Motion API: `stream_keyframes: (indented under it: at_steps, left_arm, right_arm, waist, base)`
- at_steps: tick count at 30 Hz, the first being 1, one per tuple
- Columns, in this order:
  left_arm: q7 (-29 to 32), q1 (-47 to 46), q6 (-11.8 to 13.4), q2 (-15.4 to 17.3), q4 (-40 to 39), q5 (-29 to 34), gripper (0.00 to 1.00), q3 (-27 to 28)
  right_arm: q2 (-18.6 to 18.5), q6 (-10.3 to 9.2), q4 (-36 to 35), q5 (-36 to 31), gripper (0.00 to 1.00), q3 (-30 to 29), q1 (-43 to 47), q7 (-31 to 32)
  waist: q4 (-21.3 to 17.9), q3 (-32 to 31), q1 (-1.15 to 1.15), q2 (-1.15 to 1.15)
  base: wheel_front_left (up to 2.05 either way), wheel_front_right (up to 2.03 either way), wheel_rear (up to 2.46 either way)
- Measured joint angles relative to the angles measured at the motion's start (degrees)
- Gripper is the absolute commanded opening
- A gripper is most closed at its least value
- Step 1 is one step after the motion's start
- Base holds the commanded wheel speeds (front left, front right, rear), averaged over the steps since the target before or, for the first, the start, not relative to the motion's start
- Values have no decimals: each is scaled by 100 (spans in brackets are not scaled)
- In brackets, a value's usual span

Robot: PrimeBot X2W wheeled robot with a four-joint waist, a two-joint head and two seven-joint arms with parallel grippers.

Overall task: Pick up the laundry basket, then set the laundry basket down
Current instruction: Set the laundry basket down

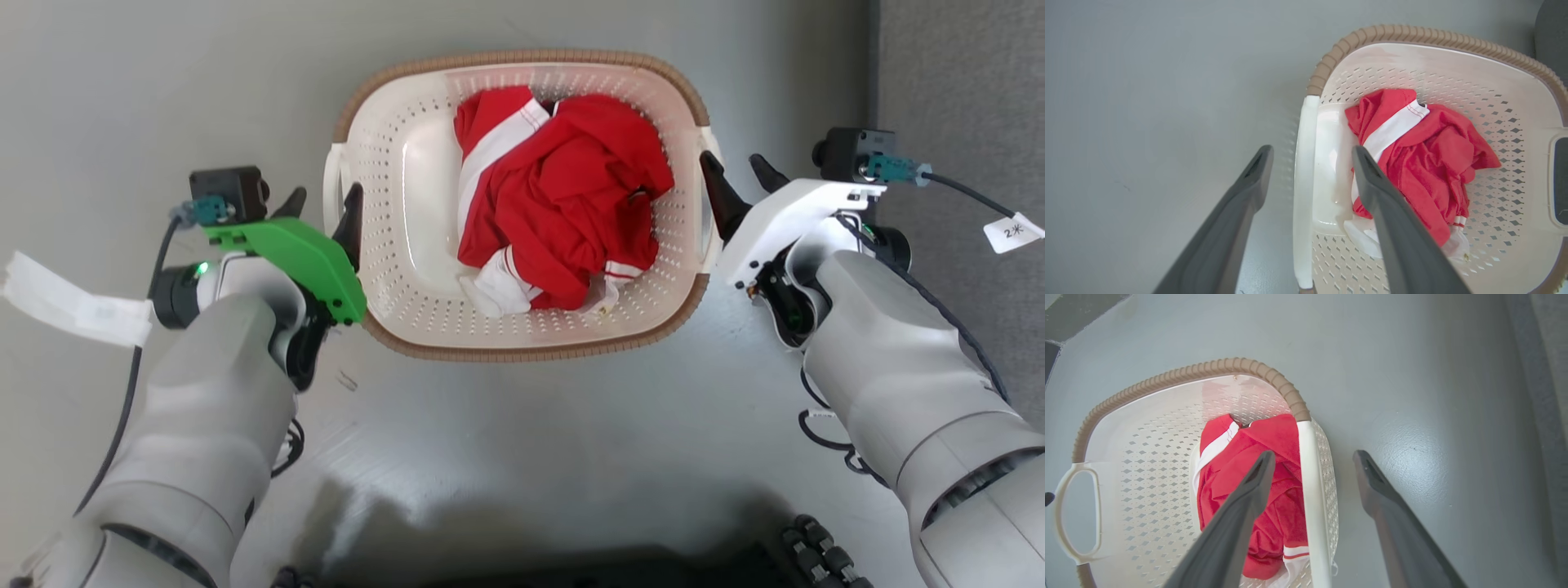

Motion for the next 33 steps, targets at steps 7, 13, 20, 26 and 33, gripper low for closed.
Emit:
stream_keyframes:
  at_steps: [7,13,20,26,33]
  left_arm:
    - [0,346,0,-1,-10,0,100,-56]
    - [0,515,0,-1,-205,3,100,-3]
    - [-1,602,0,136,-650,179,100,188]
    - [-2,812,0,332,-1032,408,100,506]
    - [-2,1215,2,512,-1532,714,100,1003]
  right_arm:
    - [1,1,35,-1,100,-7,209,0]
    - [2,2,1,-7,100,-36,416,0]
    - [-20,5,-213,-167,100,-26,542,0]
    - [-109,5,-520,-344,100,-101,800,0]
    - [-268,2,-1062,-509,100,-370,1042,0]
  waist:
    - [-18,-402,0,0]
    - [-38,-832,0,0]
    - [-65,-1380,0,0]
    - [-85,-1865,0,0]
    - [-101,-2440,0,0]
  base:
    - [0,0,0]
    - [0,0,0]
    - [0,0,0]
    - [0,0,0]
    - [0,0,0]
